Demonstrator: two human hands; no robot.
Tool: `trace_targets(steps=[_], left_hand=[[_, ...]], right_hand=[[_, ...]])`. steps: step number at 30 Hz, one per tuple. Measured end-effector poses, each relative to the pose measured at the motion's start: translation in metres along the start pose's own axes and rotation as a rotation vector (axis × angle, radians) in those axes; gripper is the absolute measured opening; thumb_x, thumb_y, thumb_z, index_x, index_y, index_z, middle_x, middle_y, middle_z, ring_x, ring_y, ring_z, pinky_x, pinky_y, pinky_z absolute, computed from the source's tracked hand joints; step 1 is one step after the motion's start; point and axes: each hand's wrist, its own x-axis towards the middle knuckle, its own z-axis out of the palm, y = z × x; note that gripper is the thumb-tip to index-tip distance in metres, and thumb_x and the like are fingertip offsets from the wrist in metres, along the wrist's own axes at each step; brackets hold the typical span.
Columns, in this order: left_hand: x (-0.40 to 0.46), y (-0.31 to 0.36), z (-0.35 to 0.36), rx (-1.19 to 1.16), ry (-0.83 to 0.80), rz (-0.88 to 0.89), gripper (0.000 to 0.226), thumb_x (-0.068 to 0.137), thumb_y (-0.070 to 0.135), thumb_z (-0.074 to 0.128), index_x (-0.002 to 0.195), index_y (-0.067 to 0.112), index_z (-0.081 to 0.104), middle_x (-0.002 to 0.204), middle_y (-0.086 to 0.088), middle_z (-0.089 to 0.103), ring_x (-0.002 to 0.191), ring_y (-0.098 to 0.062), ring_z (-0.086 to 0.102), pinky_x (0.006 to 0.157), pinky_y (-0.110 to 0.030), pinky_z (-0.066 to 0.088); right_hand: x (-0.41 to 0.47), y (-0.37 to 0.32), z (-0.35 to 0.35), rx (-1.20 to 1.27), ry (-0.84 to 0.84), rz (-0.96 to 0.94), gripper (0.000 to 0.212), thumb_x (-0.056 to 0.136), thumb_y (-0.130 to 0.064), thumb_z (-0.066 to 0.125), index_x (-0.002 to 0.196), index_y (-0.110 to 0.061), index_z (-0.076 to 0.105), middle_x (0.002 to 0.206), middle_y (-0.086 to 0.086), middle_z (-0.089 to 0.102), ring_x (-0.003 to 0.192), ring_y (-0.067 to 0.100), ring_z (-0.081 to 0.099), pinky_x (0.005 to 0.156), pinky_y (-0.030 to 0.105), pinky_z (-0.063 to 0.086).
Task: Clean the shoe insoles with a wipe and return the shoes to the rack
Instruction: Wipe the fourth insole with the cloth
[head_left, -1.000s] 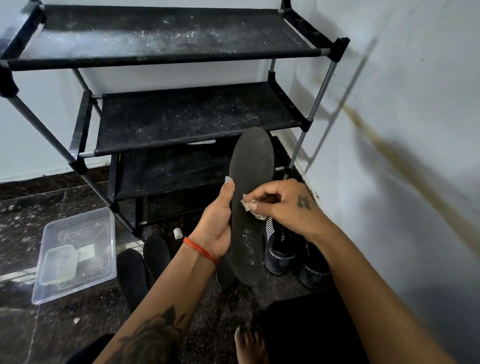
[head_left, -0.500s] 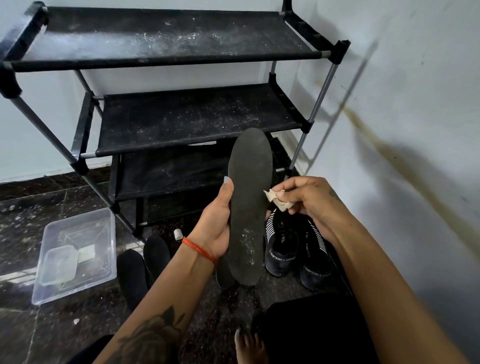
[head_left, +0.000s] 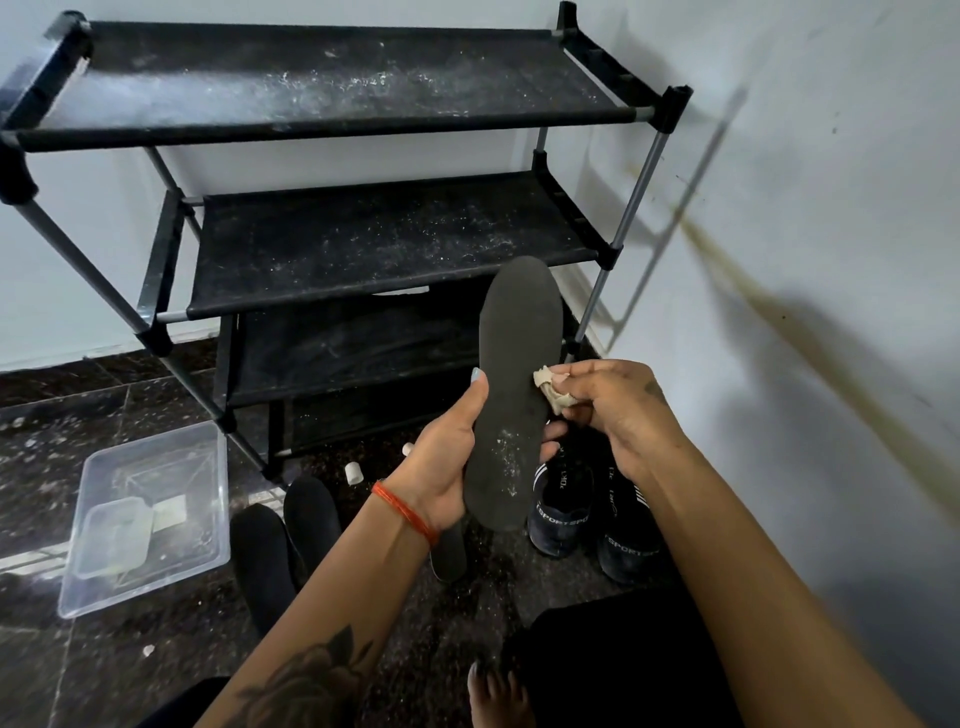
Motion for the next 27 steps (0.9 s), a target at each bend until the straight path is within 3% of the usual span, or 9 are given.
trace_targets(steps=[2,6,8,12,14,19,22,25,27], left_hand=[[0.001,0.001,0.0,-0.032,0.004,0.01,0.058,0.097,0.05,0.032,0.119,0.005,0.061,0.116,-0.021,0.065,0.092,-0.026,0.067,0.079,-0.034,0.057],[0.001,0.0,0.001,-0.087,-0.023,0.012,0.055,0.1,0.046,0.024,0.11,0.009,0.063,0.099,-0.012,0.072,0.079,-0.02,0.071,0.072,-0.031,0.058],[0.0,0.0,0.001,-0.124,-0.049,0.011,0.056,0.101,0.045,0.022,0.113,0.008,0.062,0.106,-0.013,0.07,0.087,-0.02,0.071,0.081,-0.03,0.056],[0.0,0.002,-0.004,-0.135,-0.052,-0.001,0.052,0.101,0.042,0.026,0.109,0.008,0.065,0.104,-0.01,0.071,0.088,-0.02,0.07,0.078,-0.03,0.057],[0.0,0.004,-0.004,-0.124,-0.046,0.005,0.052,0.101,0.041,0.026,0.111,0.007,0.064,0.105,-0.01,0.071,0.088,-0.02,0.07,0.08,-0.03,0.056],[0.0,0.002,0.001,-0.135,-0.049,0.015,0.05,0.101,0.04,0.026,0.107,0.008,0.064,0.094,-0.011,0.073,0.076,-0.02,0.071,0.07,-0.031,0.058],[0.0,0.001,0.002,-0.169,-0.057,0.025,0.053,0.102,0.039,0.025,0.106,0.006,0.065,0.096,-0.013,0.073,0.08,-0.021,0.072,0.073,-0.031,0.057],[-0.001,0.002,0.001,-0.201,-0.065,0.019,0.057,0.101,0.039,0.028,0.097,0.006,0.074,0.099,-0.013,0.072,0.084,-0.022,0.072,0.074,-0.03,0.058],[-0.001,0.001,0.0,-0.165,-0.044,0.014,0.052,0.101,0.039,0.029,0.105,0.007,0.07,0.104,-0.011,0.071,0.087,-0.02,0.071,0.077,-0.029,0.057]], right_hand=[[-0.001,0.004,0.002,-0.148,-0.034,-0.112,0.008,0.078,-0.002,0.068,0.076,-0.009,0.072,0.056,0.004,0.063,0.056,0.03,0.06,0.066,0.045,0.056],[-0.009,0.005,0.009,-0.487,-0.189,-0.342,0.014,0.075,-0.008,0.076,0.087,-0.014,0.074,0.076,0.002,0.07,0.067,0.013,0.067,0.063,0.03,0.058],[-0.012,0.004,0.012,-0.559,-0.326,-0.418,0.018,0.072,-0.005,0.077,0.088,-0.013,0.074,0.08,0.0,0.071,0.069,0.008,0.068,0.063,0.025,0.057],[-0.015,-0.001,0.001,-0.678,-0.623,-0.389,0.019,0.069,-0.003,0.079,0.083,-0.016,0.075,0.083,0.003,0.073,0.076,0.015,0.069,0.074,0.023,0.055],[-0.014,-0.004,-0.005,-0.651,-0.592,-0.401,0.019,0.069,-0.003,0.078,0.081,-0.017,0.075,0.079,0.0,0.073,0.075,0.01,0.067,0.074,0.02,0.053],[-0.01,0.0,0.001,-0.532,-0.311,-0.477,0.02,0.072,0.0,0.075,0.085,-0.015,0.074,0.074,-0.012,0.068,0.065,-0.004,0.062,0.064,0.011,0.05],[-0.011,0.005,0.009,-0.589,-0.367,-0.487,0.023,0.07,0.0,0.077,0.088,-0.013,0.074,0.078,-0.011,0.066,0.065,-0.001,0.063,0.061,0.019,0.055],[-0.014,0.005,0.013,-0.638,-0.468,-0.537,0.024,0.065,-0.004,0.081,0.086,-0.015,0.076,0.084,-0.005,0.068,0.074,0.006,0.065,0.072,0.022,0.055],[-0.017,0.002,0.01,-0.67,-0.564,-0.5,0.022,0.064,-0.003,0.081,0.081,-0.016,0.076,0.084,-0.002,0.07,0.076,0.01,0.066,0.075,0.027,0.055]])
